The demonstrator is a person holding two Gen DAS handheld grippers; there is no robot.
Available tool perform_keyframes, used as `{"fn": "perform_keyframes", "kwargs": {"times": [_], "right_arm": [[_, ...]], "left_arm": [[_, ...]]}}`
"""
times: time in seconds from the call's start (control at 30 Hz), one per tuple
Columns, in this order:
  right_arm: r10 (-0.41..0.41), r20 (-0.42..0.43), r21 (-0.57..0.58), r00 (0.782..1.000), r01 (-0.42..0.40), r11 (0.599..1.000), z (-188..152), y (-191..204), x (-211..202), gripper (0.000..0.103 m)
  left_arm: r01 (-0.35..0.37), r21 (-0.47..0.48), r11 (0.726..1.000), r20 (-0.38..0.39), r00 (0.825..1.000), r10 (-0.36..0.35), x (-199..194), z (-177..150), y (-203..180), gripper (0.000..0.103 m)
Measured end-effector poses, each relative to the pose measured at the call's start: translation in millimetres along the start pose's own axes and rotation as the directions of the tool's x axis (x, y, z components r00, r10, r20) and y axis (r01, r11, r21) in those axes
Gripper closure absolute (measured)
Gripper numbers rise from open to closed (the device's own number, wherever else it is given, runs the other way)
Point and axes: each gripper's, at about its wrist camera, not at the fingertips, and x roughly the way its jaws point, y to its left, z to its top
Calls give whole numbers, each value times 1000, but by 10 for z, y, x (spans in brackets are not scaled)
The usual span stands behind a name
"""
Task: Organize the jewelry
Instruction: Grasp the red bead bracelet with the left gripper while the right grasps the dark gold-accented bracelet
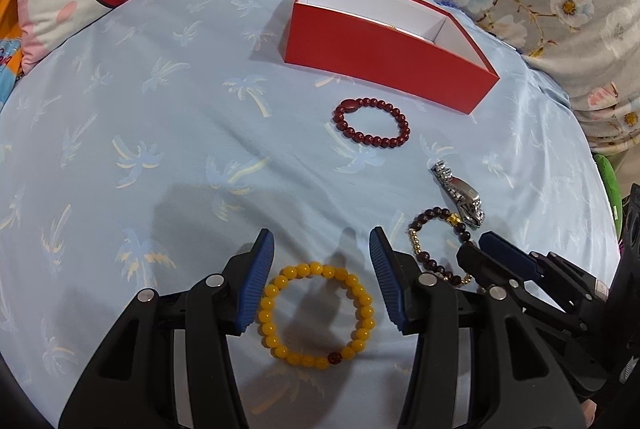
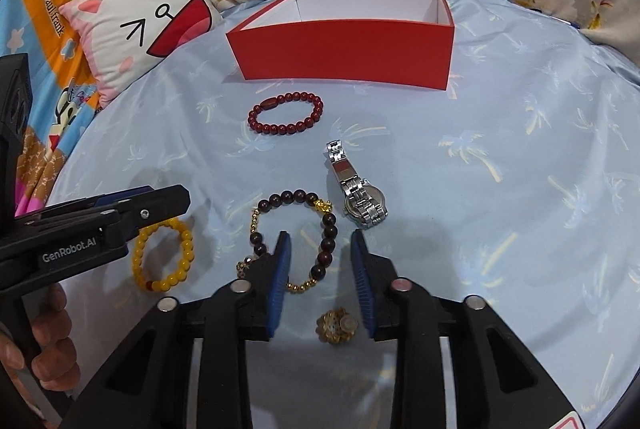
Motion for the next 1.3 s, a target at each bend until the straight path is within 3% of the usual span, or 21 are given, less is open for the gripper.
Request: {"fn": "perform_keyframes", "kwargs": {"times": [0.17, 0.6, 0.9, 1.0, 1.17, 1.3], "right_arm": [[-20, -4, -13, 1000, 20, 1000, 3, 2, 68, 96], [-25, 0, 115, 1000, 25, 993, -4, -334, -105, 96], [-3, 53, 101, 999, -2, 995, 150, -318, -264, 96], [8, 51, 106, 999, -13, 994, 181, -335, -215, 96], [27, 48, 116, 998, -33, 993, 238, -344, -166, 96], [36, 53, 110, 998, -42, 993, 257, -320, -164, 96]], "left_arm": [[-1, -13, 1000, -4, 1000, 1, 53, 37, 48, 56], [-1, -3, 1000, 16, 1000, 1, 262, 392, -93, 56], [-27, -4, 1000, 21, 999, 27, 611, 712, -186, 57], [-50, 22, 999, 31, 998, 49, 668, 778, -233, 64], [-116, 88, 989, 58, 992, 111, 705, 782, -300, 89], [-131, 123, 984, 65, 990, 124, 655, 684, -321, 95]]}}
